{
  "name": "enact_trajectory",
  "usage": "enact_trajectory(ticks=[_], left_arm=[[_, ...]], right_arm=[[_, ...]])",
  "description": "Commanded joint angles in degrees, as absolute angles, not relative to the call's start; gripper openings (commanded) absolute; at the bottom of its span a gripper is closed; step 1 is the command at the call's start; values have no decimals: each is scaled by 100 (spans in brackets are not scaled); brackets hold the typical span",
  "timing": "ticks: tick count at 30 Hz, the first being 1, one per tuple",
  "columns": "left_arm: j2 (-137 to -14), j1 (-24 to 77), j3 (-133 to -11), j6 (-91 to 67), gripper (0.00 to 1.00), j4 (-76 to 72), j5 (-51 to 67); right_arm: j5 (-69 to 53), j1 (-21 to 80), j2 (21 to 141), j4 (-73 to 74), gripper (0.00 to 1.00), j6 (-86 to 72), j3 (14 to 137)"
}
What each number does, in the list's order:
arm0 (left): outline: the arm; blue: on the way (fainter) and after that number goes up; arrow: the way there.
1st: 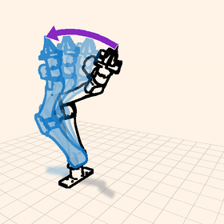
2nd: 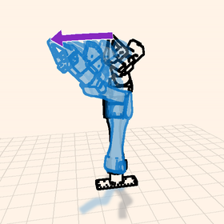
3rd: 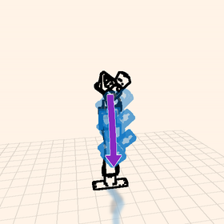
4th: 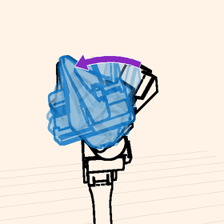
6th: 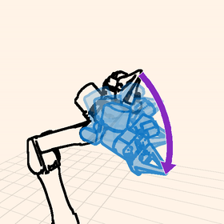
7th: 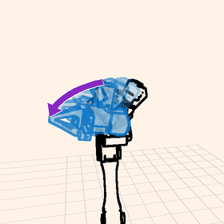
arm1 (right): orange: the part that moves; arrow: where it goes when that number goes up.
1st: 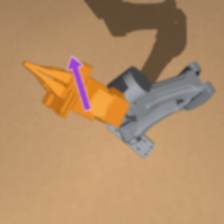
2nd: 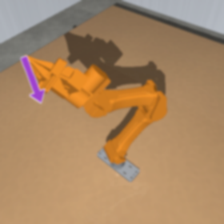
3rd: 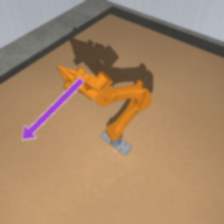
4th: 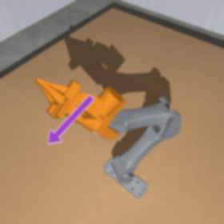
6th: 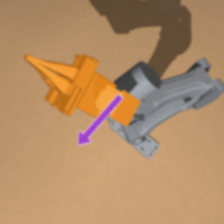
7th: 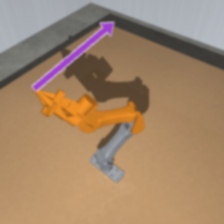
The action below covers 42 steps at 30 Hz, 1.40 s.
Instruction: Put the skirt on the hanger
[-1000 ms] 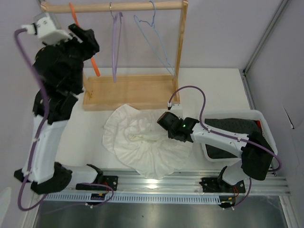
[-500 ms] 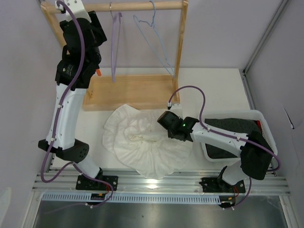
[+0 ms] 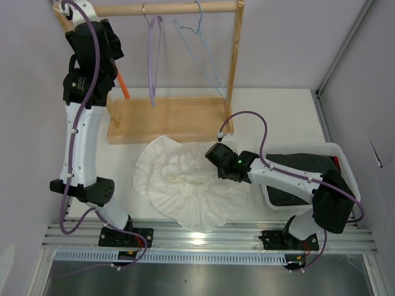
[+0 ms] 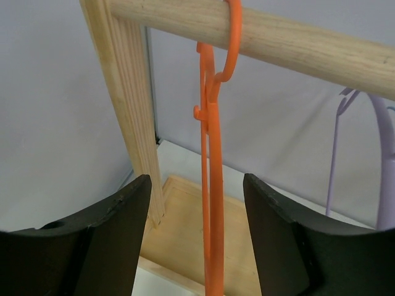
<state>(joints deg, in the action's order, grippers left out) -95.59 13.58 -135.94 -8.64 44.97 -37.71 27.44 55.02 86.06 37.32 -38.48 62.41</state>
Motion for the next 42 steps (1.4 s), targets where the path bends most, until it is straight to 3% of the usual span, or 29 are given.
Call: enact_trajectory(ticks=[1,26,42], left_arm=[[-9677,1099,-13790,-1028,66,4684,-3419],[-10257,809,-13825,-1222,62,4333,-2935],[-10099,809,-13896,-1099,32,4315,-3023]], right_arm=[[2681,5528,8604,3542,0,-3788,6407],[2742,5449,8648,3604,0,-3647,6451],[2716,5432,8727,3639,0,-3604,6513]])
